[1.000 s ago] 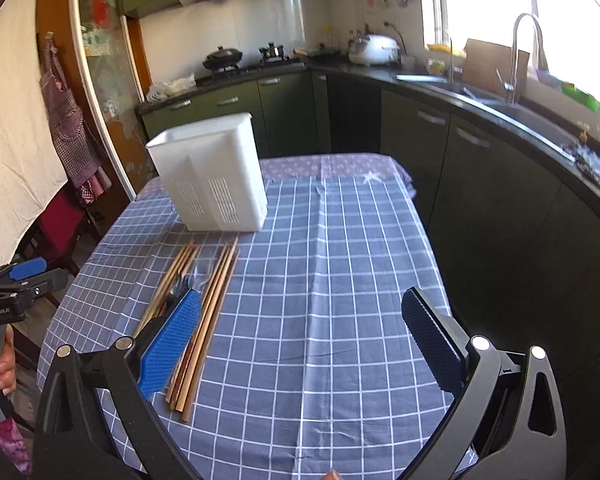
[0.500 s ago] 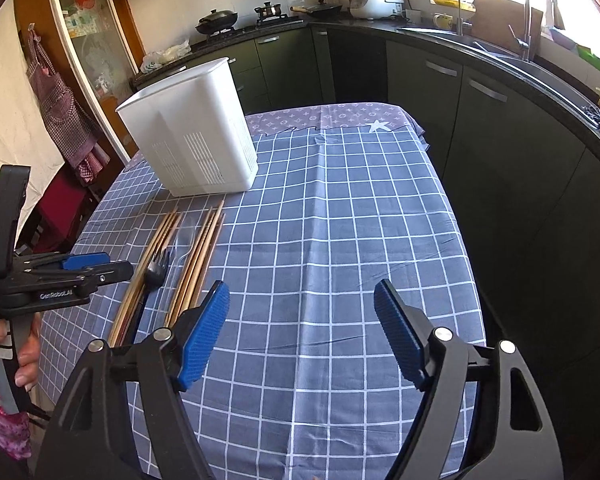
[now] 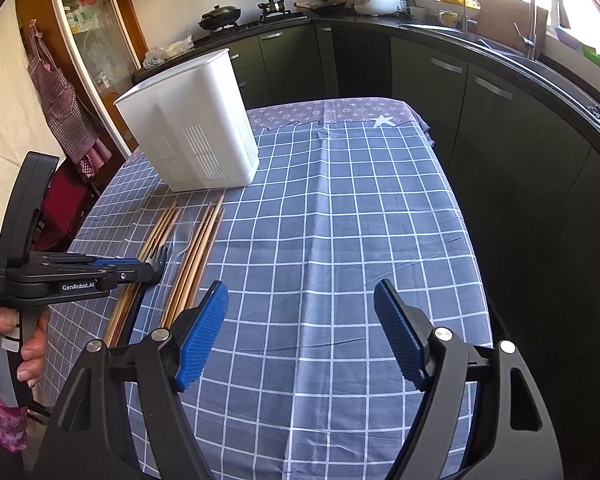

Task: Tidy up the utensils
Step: 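Grasp the black fork with the left tool while the right tool approaches the clear spoon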

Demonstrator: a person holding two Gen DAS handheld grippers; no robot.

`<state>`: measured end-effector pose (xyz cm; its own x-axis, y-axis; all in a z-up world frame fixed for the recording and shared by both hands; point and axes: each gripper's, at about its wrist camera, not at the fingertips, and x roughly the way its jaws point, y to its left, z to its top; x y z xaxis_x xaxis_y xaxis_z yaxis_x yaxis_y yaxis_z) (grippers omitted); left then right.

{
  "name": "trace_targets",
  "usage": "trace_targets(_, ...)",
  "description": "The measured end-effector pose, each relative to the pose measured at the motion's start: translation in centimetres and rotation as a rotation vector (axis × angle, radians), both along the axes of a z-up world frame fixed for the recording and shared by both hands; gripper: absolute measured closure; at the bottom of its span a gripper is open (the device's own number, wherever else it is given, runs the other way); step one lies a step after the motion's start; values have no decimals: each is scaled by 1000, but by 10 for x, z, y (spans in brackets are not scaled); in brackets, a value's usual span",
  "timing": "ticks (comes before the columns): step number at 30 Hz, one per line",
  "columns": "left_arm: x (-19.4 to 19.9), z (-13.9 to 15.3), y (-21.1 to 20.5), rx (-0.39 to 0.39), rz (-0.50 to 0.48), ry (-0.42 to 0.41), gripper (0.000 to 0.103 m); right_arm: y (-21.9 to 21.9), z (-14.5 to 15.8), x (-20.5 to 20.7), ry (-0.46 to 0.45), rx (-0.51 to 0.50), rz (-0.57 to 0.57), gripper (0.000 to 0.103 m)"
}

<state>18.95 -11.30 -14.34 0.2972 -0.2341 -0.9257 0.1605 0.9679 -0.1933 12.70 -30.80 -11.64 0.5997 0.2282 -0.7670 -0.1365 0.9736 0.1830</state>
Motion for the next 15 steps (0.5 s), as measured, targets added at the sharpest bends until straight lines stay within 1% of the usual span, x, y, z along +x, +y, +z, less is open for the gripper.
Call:
trace_targets(5,5,-7,-6,16,-3,13,88,-1,-2,0,1,-1,-2,28)
trace_targets(7,6,-10,-6,20,-3,16,91,-1,-2,0,1,-1,2,28)
trace_targets(8,8,-12,-7,20,-3,18,97,0,-1,0,1,-3,5,28)
trace_targets(10,8,-13,-9,14,-8,14,98,3,0,1,1,-12,12,28)
trace_targets(12,6,-8,-7,-2,-7,-4,98,6,1,2,2,-18,21,28)
trace_targets(15,1,9,1,-34,6,-49,98,16,5,9,16,-21,47,28)
